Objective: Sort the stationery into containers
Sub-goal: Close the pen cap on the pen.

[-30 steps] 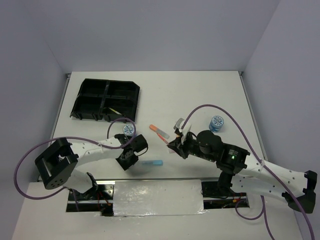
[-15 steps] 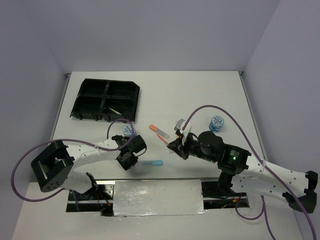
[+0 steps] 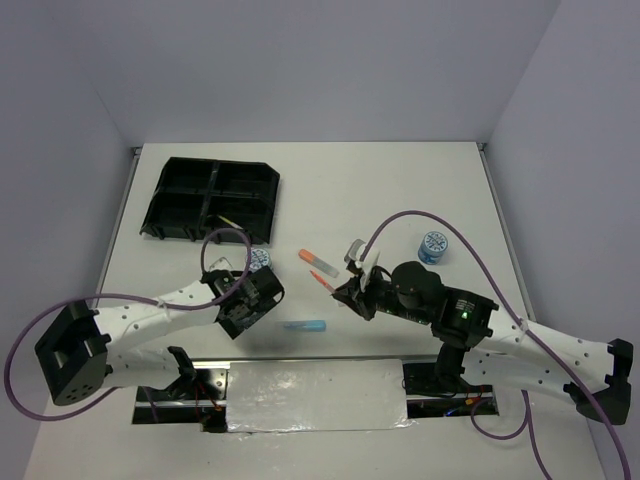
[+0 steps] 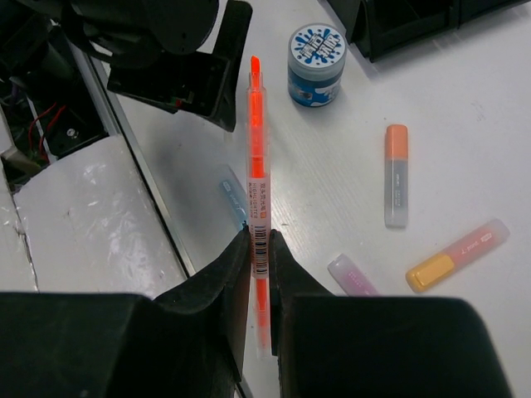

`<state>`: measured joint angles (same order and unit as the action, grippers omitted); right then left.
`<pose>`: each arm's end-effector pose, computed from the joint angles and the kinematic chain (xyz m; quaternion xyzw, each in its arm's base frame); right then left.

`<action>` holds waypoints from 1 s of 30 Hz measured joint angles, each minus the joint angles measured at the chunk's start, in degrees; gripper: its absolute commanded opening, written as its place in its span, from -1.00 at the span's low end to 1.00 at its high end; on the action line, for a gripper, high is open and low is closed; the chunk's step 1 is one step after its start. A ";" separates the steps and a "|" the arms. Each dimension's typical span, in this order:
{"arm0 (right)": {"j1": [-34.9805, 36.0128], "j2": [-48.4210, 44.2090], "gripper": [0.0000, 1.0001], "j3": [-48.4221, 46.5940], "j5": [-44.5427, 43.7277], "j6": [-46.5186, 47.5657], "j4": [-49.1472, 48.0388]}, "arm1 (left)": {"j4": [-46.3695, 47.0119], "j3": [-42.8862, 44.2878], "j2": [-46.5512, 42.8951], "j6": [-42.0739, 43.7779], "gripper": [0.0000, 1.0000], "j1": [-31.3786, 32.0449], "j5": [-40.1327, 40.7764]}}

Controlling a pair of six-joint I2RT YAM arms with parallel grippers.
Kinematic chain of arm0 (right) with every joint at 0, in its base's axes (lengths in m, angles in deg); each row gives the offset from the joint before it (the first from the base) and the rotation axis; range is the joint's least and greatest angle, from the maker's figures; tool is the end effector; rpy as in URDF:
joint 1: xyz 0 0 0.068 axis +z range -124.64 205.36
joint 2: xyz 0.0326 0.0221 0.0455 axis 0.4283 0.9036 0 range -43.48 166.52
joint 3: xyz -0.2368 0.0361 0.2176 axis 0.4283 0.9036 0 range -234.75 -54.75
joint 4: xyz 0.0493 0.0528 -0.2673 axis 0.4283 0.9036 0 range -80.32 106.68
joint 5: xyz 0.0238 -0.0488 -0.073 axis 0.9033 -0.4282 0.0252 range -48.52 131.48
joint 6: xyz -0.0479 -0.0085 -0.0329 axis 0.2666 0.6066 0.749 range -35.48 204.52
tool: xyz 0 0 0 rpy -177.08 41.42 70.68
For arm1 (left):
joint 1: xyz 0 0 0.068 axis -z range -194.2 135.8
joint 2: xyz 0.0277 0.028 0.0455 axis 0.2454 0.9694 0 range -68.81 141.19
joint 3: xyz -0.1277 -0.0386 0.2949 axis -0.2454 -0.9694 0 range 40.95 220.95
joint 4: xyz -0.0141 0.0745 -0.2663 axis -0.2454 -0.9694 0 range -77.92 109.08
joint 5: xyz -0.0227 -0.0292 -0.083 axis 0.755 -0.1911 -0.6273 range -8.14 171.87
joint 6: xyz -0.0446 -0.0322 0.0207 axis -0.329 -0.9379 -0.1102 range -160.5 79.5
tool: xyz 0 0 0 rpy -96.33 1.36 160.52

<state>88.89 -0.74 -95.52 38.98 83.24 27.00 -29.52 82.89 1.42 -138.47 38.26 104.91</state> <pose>0.0734 0.1434 0.3406 -0.4107 0.7045 0.2950 0.4980 0.1335 -0.1462 0.2299 -0.3975 0.8889 -0.0574 0.2204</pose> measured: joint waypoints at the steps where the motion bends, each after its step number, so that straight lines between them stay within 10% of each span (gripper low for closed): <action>1: 0.00 0.09 -1.00 0.00 0.09 0.04 -0.02 | 0.00 0.42 -0.26 0.09 0.77 -0.31 0.68; 30: 0.31 -0.44 -1.00 0.52 0.39 0.11 -0.50 | 2.86 8.96 18.71 2.14 0.37 -8.96 -1.81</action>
<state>89.20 -1.18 -95.00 39.37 83.35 26.50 -26.65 91.85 20.13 -136.33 29.30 103.10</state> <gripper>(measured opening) 0.172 0.696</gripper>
